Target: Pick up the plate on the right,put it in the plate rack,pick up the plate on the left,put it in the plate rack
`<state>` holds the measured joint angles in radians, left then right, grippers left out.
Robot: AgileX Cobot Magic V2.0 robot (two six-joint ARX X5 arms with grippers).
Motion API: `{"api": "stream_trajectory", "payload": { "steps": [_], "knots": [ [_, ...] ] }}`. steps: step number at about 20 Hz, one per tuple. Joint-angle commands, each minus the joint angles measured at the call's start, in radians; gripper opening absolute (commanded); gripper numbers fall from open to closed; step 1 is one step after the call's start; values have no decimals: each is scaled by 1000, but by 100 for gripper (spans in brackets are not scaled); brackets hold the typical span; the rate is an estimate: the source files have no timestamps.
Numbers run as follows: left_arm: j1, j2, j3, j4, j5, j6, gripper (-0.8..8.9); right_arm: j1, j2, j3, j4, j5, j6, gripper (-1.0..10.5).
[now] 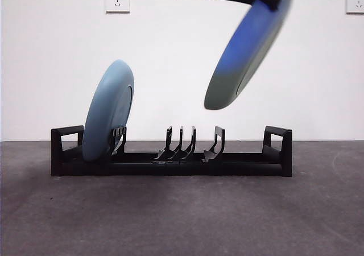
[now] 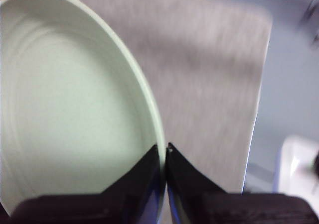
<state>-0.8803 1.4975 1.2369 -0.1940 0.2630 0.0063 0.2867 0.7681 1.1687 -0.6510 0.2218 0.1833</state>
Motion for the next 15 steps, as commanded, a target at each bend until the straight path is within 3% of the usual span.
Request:
{"api": "stream_trajectory", "payload": {
  "steps": [1,10,15],
  "knots": [
    [91,7,-6,91,93,-120,-9,0,2,-2,-4,10,-10,344],
    [286,24,-6,385,307,-359,-9,0,25,-2,-15,17,-9,344],
    [307,66,-6,465,315,-423,-9,0,43,-2,-15,16,-9,343]
  ]
}}
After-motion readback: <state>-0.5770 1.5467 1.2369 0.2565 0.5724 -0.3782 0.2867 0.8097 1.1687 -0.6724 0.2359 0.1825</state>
